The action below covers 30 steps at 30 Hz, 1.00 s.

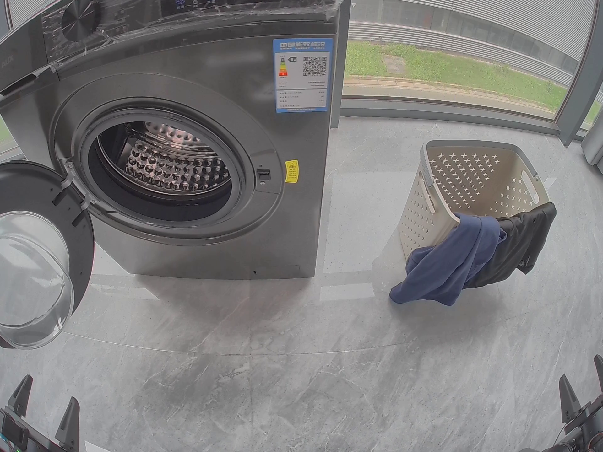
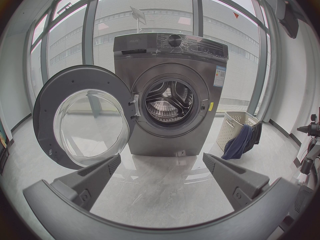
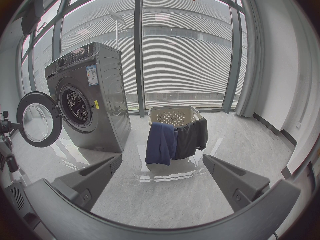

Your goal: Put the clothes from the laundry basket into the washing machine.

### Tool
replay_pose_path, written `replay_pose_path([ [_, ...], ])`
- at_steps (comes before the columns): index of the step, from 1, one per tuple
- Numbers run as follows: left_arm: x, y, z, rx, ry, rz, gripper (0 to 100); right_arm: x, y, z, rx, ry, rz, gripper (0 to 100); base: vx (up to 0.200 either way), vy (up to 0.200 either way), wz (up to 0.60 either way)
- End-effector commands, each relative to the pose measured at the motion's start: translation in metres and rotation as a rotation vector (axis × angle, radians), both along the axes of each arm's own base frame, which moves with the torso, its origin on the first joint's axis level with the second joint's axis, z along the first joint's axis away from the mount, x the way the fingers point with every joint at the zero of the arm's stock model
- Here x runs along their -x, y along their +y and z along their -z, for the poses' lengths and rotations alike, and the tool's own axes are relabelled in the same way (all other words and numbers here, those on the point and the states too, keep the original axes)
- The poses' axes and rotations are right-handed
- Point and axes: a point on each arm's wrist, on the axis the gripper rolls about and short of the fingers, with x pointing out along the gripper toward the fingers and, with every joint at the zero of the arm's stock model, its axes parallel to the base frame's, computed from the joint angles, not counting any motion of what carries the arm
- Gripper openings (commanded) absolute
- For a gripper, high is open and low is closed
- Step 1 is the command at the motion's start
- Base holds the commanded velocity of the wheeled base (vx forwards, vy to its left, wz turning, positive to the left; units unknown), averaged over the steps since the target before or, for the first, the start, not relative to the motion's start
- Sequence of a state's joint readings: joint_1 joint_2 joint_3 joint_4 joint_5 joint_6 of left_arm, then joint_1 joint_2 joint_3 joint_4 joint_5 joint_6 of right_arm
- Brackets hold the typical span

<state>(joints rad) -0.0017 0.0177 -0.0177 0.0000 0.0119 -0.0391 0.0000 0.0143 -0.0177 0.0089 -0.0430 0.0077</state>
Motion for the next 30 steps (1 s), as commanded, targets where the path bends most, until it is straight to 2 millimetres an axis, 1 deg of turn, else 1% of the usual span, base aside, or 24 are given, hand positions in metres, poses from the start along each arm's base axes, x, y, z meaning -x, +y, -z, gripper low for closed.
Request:
replay_pose_path([
  [1, 0.0, 0.0, 0.0048, 0.001, 0.0, -0.001, 100, 0.0001, 0.0, 0.0035, 0.0, -0.001, 0.0, 100, 0.0, -0.2, 0.0],
  [3, 0.0, 0.0, 0.0048, 0.001, 0.0, -0.001, 100, 0.0001, 0.0, 0.0035, 0.0, -0.001, 0.0, 100, 0.0, -0.2, 0.0],
  [15, 0.0, 0.0, 0.0048, -0.001, 0.0, -0.002, 100, 0.0001, 0.0, 0.0035, 0.0, -0.001, 0.0, 100, 0.0, 0.0, 0.0],
  [30, 0.0, 0.0, 0.0048, 0.001, 0.0, -0.001, 100, 0.0001, 0.0, 0.0035, 0.0, -0.001, -0.002, 100, 0.0, -0.2, 0.0],
])
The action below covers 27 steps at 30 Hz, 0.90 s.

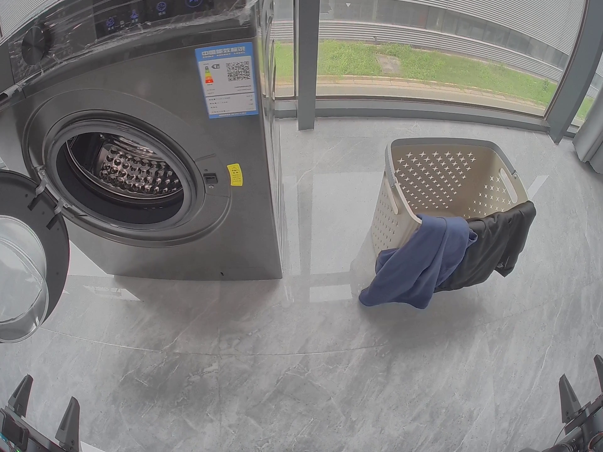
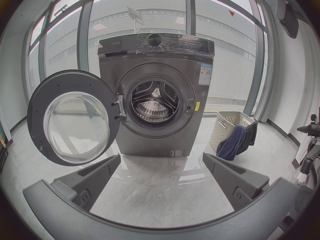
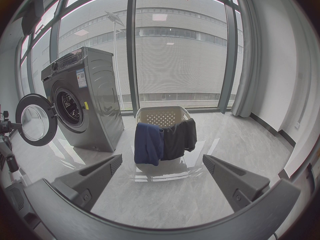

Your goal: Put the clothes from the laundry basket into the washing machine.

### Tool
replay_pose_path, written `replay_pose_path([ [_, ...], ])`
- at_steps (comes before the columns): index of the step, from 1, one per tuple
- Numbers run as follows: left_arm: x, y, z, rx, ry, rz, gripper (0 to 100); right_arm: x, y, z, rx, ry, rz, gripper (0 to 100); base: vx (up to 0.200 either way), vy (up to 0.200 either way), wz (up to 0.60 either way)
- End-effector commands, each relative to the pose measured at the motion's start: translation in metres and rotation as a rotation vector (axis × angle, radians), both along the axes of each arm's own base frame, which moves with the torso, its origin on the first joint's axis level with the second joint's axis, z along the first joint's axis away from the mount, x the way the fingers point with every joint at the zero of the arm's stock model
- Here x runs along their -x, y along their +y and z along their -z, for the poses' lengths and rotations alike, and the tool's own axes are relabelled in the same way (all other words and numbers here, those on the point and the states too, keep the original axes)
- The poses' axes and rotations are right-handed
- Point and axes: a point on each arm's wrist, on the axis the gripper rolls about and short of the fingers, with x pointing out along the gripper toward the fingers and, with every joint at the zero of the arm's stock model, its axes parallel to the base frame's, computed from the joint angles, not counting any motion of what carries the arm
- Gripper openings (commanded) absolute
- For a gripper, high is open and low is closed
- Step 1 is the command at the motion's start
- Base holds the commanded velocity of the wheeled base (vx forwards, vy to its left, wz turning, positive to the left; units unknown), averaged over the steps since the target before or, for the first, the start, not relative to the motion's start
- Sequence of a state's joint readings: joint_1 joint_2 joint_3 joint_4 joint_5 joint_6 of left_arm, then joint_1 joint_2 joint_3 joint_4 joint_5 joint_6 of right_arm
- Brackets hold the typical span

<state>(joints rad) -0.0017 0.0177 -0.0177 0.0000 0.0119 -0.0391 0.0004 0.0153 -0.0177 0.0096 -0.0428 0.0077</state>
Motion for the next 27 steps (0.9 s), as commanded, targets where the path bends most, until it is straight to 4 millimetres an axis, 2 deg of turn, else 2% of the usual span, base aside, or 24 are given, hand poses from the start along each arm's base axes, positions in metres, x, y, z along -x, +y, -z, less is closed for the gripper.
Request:
replay_pose_path([
  [1, 0.0, 0.0, 0.0048, 0.001, 0.0, -0.001, 100, 0.0002, 0.0, 0.0035, 0.0, -0.003, 0.001, 100, 0.0, -0.2, 0.0],
  [12, 0.0, 0.0, 0.0048, 0.001, 0.0, -0.001, 100, 0.0002, 0.0, 0.0035, 0.0, -0.003, -0.001, 100, 0.0, -0.2, 0.0],
  [21, 0.0, 0.0, 0.0048, 0.001, 0.0, -0.001, 100, 0.0002, 0.0, 0.0035, 0.0, -0.003, -0.001, 100, 0.0, 0.0, 0.0],
  [27, 0.0, 0.0, 0.0048, 0.001, 0.0, -0.001, 100, 0.0002, 0.0, 0.0035, 0.0, -0.003, -0.001, 100, 0.0, -0.2, 0.0],
])
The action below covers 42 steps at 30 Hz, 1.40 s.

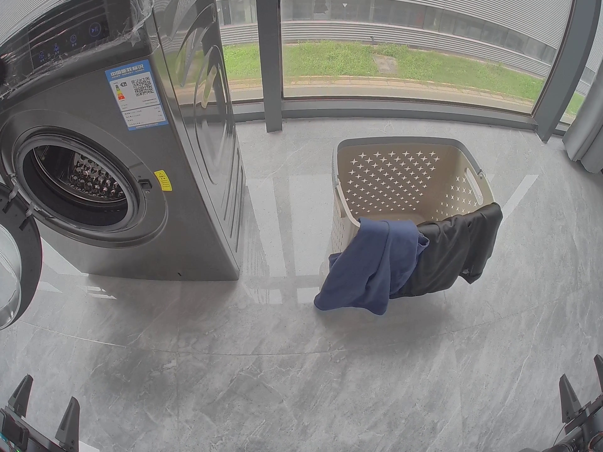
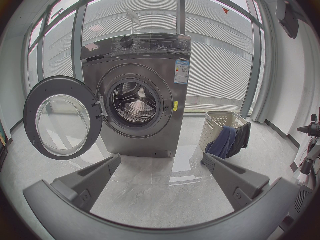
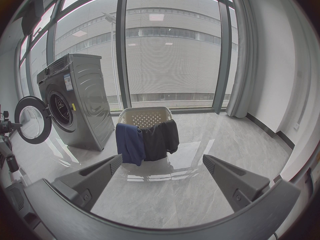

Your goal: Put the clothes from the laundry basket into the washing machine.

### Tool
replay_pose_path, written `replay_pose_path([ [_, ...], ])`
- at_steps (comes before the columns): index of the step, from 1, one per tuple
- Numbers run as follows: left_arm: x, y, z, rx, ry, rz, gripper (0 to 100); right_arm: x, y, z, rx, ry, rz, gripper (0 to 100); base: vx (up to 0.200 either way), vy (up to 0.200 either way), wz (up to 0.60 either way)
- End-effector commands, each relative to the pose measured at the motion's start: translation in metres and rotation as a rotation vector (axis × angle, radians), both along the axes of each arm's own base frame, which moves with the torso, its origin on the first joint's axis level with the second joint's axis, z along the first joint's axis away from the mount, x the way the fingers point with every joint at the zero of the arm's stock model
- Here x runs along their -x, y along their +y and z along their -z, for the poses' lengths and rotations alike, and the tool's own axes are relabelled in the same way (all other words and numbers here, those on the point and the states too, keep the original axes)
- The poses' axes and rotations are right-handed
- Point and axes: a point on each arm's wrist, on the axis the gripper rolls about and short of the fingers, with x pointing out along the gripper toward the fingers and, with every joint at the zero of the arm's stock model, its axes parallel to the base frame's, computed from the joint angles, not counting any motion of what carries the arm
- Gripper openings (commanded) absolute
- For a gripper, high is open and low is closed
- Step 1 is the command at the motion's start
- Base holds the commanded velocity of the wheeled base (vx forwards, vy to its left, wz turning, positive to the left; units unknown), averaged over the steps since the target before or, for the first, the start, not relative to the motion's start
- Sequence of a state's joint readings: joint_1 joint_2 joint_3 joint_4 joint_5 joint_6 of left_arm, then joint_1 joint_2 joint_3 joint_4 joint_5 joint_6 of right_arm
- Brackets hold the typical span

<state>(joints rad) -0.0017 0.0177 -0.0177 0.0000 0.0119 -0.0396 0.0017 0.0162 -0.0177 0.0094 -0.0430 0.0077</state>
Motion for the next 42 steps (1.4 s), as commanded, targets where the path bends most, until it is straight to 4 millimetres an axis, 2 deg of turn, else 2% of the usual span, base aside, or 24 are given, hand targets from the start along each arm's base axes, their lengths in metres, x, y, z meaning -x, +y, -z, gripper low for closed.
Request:
replay_pose_path([
  [1, 0.0, 0.0, 0.0048, 0.0, 0.0, -0.001, 100, 0.0003, 0.0, 0.0035, 0.0, -0.003, 0.0, 100, 0.0, -0.2, 0.0],
  [15, 0.0, 0.0, 0.0047, 0.0, -0.002, -0.002, 100, 0.0003, 0.0, 0.0035, 0.0, -0.003, 0.0, 100, 0.0, -0.2, 0.0],
  [24, 0.0, 0.0, 0.0048, 0.002, 0.0, -0.001, 100, 0.0003, 0.0, 0.0035, 0.0, -0.003, 0.0, 100, 0.0, 0.0, 0.0],
  [33, 0.0, 0.0, 0.0047, 0.002, -0.002, -0.001, 100, 0.0003, 0.0, 0.0035, 0.0, -0.003, 0.0, 100, 0.2, 0.0, 0.0],
  [42, 0.0, 0.0, 0.0048, 0.002, 0.0, -0.002, 100, 0.0003, 0.0, 0.0035, 0.0, -0.003, 0.0, 100, 0.0, 0.0, 0.0],
])
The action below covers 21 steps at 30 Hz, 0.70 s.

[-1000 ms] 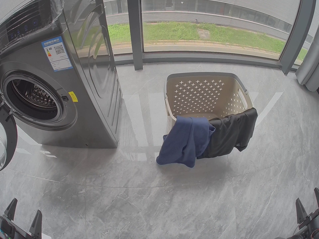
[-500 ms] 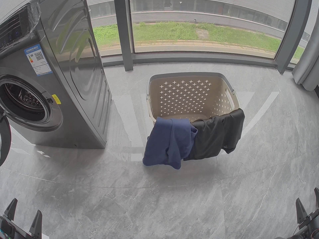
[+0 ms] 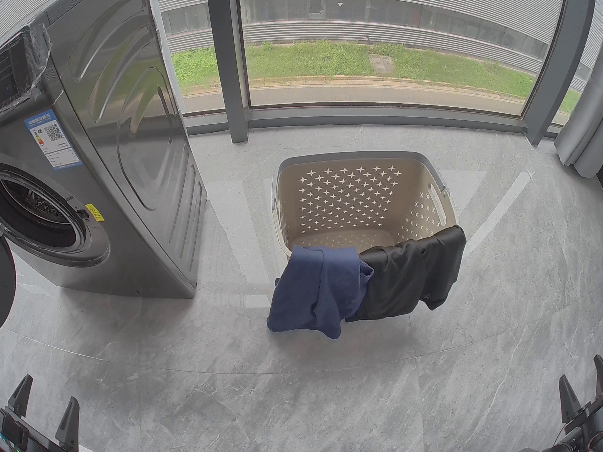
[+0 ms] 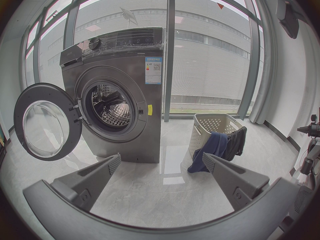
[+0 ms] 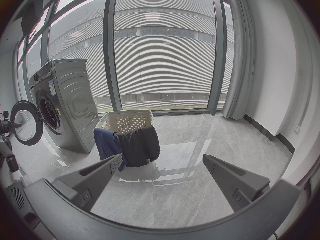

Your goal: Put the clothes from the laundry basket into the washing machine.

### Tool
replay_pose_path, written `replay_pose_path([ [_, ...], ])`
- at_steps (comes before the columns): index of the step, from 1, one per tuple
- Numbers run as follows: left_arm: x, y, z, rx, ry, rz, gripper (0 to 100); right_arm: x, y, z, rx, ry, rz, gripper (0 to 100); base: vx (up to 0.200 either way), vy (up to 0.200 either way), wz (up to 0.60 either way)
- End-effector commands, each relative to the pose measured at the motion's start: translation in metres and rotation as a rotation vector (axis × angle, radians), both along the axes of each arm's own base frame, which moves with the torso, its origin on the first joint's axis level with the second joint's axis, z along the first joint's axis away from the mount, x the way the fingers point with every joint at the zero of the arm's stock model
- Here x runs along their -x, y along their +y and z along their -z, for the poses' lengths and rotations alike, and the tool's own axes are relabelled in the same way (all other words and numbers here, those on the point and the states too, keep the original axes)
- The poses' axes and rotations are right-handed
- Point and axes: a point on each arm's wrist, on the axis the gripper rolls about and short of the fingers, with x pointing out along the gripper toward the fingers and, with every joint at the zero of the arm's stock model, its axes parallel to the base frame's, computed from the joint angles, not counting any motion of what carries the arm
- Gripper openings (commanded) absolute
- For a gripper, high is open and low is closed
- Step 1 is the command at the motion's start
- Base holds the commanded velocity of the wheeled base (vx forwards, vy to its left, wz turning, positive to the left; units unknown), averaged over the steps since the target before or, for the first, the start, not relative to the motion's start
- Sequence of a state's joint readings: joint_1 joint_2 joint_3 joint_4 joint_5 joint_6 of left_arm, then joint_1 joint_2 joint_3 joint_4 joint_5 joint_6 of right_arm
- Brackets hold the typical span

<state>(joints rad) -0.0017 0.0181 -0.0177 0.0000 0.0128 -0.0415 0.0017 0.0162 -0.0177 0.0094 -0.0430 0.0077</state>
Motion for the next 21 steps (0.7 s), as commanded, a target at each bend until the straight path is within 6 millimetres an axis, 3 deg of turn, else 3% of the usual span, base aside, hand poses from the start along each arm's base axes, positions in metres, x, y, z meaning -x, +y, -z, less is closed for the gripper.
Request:
replay_pose_path([
  [1, 0.0001, 0.0, 0.0048, 0.0, 0.0, -0.001, 100, 0.0003, 0.0, 0.0035, 0.0, -0.003, 0.0, 100, 0.0, -0.2, 0.0],
  [12, 0.0001, 0.0, 0.0048, 0.0, 0.0, 0.0, 100, 0.0003, 0.0, 0.0035, 0.0, -0.003, 0.002, 100, 0.0, -0.2, 0.0],
  [21, 0.0001, 0.0, 0.0048, 0.001, 0.0, 0.0, 100, 0.0003, 0.0, 0.0035, -0.002, -0.003, 0.0, 100, 0.0, 0.0, 0.0],
])
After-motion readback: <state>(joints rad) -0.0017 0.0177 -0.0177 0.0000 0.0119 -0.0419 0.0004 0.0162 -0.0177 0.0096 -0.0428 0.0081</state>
